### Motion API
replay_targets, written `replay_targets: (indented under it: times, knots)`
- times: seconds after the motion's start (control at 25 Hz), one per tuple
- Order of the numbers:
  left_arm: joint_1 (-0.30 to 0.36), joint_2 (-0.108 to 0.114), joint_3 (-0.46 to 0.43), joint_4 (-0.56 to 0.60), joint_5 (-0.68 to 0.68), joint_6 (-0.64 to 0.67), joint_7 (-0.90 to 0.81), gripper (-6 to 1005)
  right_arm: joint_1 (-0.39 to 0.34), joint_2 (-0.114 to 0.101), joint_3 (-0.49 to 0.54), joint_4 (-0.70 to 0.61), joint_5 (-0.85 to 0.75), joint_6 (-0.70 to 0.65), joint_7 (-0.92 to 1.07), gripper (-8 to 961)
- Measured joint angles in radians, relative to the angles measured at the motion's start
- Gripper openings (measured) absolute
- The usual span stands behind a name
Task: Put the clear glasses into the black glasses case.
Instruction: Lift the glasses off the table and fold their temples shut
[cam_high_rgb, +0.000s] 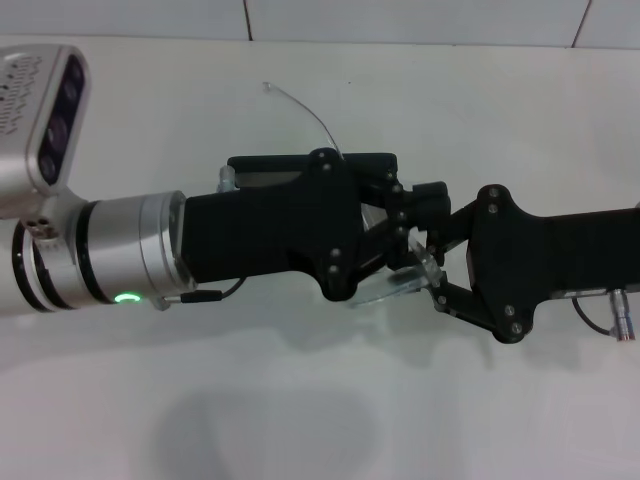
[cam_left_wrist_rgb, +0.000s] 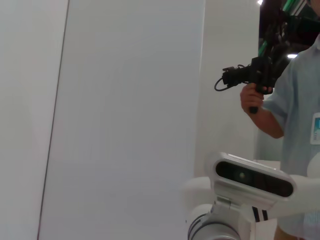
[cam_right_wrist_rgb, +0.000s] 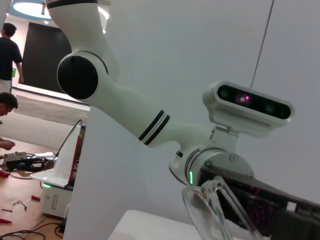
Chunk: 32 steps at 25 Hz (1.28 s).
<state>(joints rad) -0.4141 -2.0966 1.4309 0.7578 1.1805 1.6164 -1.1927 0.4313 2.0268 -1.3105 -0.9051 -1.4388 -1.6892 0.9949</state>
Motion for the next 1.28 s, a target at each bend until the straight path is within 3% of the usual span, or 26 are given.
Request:
replay_targets:
  times: [0.52,0.8,1.0,1.28]
  knots:
    - [-0.009,0.011,-0.010,0.034,0.013,0.000,-0.051,61,-0.003,0.000,-0.001,0.000,0.006,0.000,-0.020,61]
    - [-0.002,0.019,-0.074,0.060,0.030,0.002,-0.061,61,-0.004,0.000,-0.006,0.000,0.006,0.001,-0.031,60]
    - [-0.008,0.019,-0.140,0.060,0.121,0.002,-0.068,61,-0.013,0.000,-0.012,-0.007,0.006,-0.003,-0.055,59]
    - [-0.006,0.022,-0.147,0.062,0.147,0.006,-0.070,61,-0.017,0.000,-0.012,-0.011,0.019,-0.010,-0.057,55]
